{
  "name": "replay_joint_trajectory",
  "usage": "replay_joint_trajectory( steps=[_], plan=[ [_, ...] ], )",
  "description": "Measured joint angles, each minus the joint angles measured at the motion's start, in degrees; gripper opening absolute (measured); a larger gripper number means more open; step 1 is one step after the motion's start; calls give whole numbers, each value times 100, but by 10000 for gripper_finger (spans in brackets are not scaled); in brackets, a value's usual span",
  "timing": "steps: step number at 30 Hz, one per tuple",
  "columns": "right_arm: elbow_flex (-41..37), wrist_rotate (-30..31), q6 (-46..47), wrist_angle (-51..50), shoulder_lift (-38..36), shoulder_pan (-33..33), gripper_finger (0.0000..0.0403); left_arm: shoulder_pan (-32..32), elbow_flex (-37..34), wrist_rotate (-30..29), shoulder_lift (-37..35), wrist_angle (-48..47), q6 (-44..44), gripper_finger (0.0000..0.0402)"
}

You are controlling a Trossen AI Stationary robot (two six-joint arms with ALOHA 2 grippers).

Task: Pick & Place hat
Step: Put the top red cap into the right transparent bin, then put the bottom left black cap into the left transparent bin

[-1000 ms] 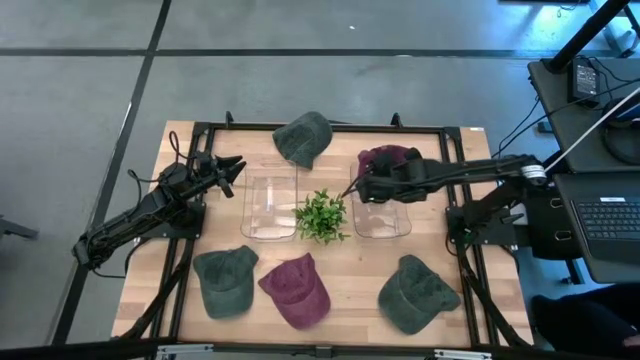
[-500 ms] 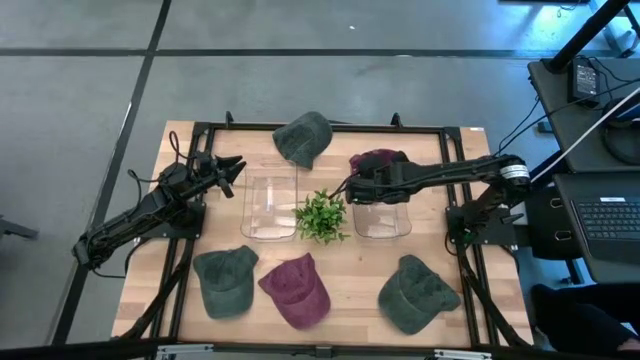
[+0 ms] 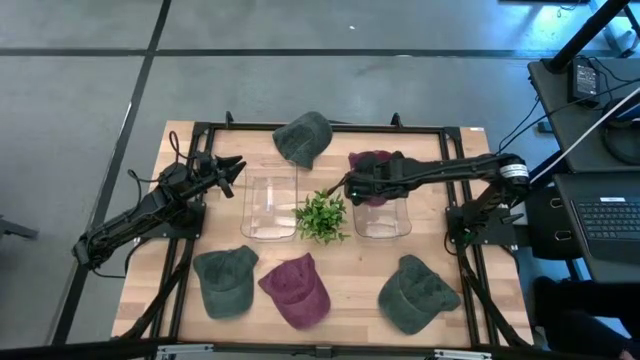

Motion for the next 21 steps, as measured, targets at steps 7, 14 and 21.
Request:
replay_joint_trajectory(
  steps=[7,14,21],
  plan=[
    [845,-71,-536,-304,-25,0,267,1,0,-1,0,1,0,139],
    [2173,-904,-1541,-1454,-35,-4,270,1,0,-1,-2,1,-2,139],
    [2764,-1241,-1947,-1808,-142,55,271,0,0,167,-1,23,-167,139]
  ],
)
